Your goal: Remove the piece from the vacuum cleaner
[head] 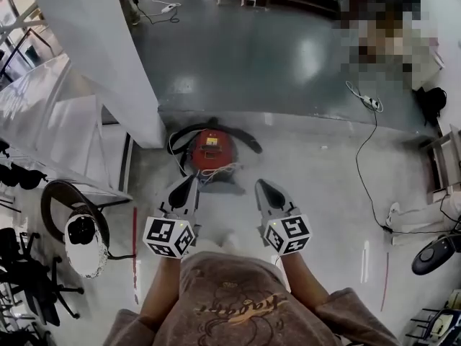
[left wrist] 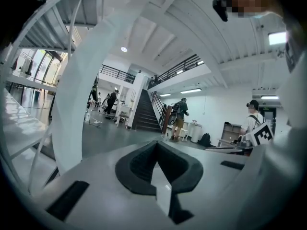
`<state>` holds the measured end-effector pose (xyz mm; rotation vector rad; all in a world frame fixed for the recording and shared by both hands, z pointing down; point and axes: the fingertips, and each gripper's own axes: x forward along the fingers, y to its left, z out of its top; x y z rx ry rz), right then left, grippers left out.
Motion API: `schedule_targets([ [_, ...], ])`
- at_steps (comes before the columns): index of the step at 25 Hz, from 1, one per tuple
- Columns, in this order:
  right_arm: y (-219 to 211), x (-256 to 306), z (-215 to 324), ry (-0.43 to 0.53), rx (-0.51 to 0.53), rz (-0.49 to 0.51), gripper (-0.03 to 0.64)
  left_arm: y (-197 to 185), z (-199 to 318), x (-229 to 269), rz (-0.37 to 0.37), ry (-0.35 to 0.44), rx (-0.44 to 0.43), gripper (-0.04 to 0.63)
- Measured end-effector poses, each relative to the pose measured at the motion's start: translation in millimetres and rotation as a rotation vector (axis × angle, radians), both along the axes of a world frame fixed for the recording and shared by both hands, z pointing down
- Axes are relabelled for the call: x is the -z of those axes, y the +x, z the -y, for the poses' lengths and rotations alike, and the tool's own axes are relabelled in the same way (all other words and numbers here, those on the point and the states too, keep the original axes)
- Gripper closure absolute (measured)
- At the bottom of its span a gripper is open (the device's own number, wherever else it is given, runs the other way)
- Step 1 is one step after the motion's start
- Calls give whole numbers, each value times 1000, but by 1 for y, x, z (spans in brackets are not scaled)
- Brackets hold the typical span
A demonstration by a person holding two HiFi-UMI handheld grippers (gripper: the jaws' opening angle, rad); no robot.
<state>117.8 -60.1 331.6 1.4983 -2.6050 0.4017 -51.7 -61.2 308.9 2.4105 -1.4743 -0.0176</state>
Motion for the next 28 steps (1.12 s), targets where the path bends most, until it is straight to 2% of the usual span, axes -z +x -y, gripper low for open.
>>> schedule_targets([
  [7, -3, 6, 21, 9, -23, 2, 617, -10, 23, 6, 12, 9, -12, 594],
  [13, -5, 17, 30, 32, -71, 6, 617, -14, 33, 16, -5, 25, -59, 594],
  [19, -16, 19, 34, 47, -75, 10, 615, -20, 42, 18, -1, 37, -80, 594],
  [24, -23, 16, 40, 40, -74, 3, 615, -30, 49, 22, -56, 42, -77, 592],
  [26, -26, 17, 42, 41, -74, 5, 604, -31, 51, 20, -54, 39, -94, 567],
  [28, -28, 18, 42, 46, -74, 15, 583, -32, 50, 19, -62, 38, -109, 501],
])
